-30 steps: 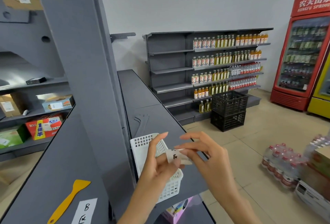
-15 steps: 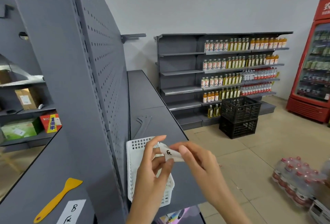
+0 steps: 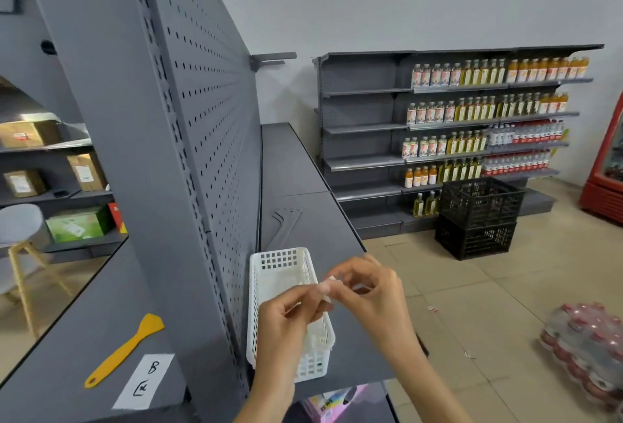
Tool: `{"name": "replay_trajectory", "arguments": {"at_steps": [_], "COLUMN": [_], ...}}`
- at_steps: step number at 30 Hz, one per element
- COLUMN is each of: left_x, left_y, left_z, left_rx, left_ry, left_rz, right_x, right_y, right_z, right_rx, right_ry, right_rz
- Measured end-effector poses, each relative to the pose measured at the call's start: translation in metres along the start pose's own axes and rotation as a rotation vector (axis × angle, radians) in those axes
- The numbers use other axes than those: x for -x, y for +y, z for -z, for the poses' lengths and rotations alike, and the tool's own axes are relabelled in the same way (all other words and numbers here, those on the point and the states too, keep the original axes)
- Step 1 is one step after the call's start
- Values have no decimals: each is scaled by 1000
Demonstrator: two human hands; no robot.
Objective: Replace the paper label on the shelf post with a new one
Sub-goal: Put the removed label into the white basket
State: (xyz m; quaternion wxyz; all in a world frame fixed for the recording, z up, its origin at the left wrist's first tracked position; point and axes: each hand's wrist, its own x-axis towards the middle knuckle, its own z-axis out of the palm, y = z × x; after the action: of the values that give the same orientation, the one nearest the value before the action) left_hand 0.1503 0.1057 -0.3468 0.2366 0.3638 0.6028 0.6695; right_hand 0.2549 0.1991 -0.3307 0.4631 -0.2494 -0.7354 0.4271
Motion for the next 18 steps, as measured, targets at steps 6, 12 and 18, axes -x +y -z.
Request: {"name": "replay_trajectory", "arguments": {"at_steps": [6,12,18], "left_x": [-9,9,26], "left_y": [-7,-10,-4], "left_z": [11,13,56], "left_rx": [485,158,-82], "left_ry": [-111,-219,-201], "left_rz": [259,101,-97], "right_x": [-4,-12,-13], "right_y": [39,54,44], "right_z": [-33,-48,-58], "right_rx": [-49,119,356], "right_ry": [8,-19,-172], "right_rz": [14,38,56]}}
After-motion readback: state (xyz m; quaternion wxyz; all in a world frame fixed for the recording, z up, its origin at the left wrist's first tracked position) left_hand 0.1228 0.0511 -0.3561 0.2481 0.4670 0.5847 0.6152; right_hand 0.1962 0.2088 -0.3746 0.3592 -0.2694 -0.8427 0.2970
